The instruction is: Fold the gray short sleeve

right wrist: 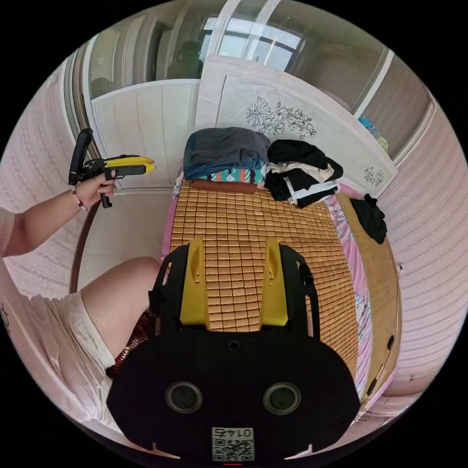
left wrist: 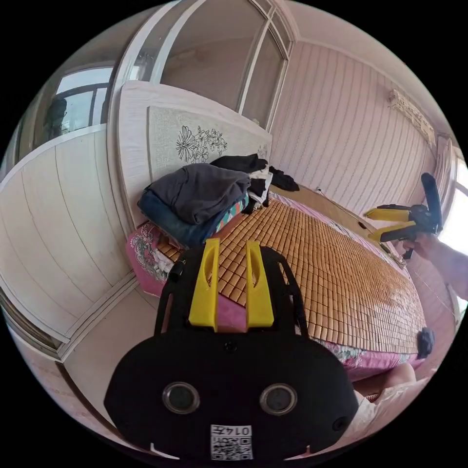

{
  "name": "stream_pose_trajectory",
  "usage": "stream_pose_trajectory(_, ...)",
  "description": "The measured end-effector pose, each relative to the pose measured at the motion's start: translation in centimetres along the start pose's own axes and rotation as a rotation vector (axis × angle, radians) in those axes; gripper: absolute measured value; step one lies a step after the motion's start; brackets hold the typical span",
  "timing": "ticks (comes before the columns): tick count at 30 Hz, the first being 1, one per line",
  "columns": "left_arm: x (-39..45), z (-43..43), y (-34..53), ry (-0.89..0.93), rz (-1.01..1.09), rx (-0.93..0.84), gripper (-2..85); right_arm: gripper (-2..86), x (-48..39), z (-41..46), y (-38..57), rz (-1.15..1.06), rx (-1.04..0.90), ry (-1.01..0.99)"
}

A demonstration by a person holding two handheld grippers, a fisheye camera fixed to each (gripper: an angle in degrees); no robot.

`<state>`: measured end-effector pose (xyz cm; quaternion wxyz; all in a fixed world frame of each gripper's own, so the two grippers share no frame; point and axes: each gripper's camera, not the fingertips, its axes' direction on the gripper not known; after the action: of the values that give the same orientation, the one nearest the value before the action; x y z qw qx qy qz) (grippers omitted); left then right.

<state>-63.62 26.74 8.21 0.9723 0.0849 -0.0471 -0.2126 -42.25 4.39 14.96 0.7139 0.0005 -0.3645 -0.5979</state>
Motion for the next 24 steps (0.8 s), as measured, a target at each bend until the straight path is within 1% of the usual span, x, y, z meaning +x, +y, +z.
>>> stream_pose_trajectory(1,-1.5,1.0,-0.9,0.016,-0.023,-0.025,8.5,15.8,0.4,0.9,-1.2,-0.005,-0.004,-0.024)
stream_pose_trajectory(3,-3.3,2.1,-2.1,0.020,-0.038,-0.028,9.1,12.3,1.4,4.0,-5.7,-0.025,-0.005,-0.053)
stream_pose_trajectory(5,-5.2,3.4,-3.5,-0.023,-0.036,-0.008,9.6,11.0,2.1,6.2,-8.9,-0.024,-0.006,-0.043)
stream_pose_trajectory(8,-7.3,5.2,-5.2,-0.050,-0.034,-0.025,10.1,11.9,3.1,9.5,-13.6,-0.002,-0.011,-0.055)
stream_pose_trajectory(12,-9.5,6.8,-6.7,-0.075,-0.041,-0.045,10.6,12.4,4.8,13.3,-18.2,0.093,0.015,-0.068)
stream_pose_trajectory(15,-10.8,7.6,-7.6,-0.051,-0.044,-0.055,9.1,13.1,5.8,16.1,-20.0,0.143,-0.013,-0.072)
stream_pose_trajectory(19,-11.7,9.0,-8.6,-0.082,-0.027,-0.093,7.3,11.8,6.5,18.0,-21.0,0.146,-0.053,-0.070)
stream_pose_trajectory(21,-12.2,9.2,-8.7,-0.076,-0.035,-0.083,5.9,4.9,7.4,17.9,-20.6,0.202,-0.066,-0.119)
stream_pose_trajectory(24,-12.5,8.4,-9.0,-0.054,-0.060,-0.079,4.4,1.9,8.8,15.9,-19.0,0.232,-0.007,-0.208)
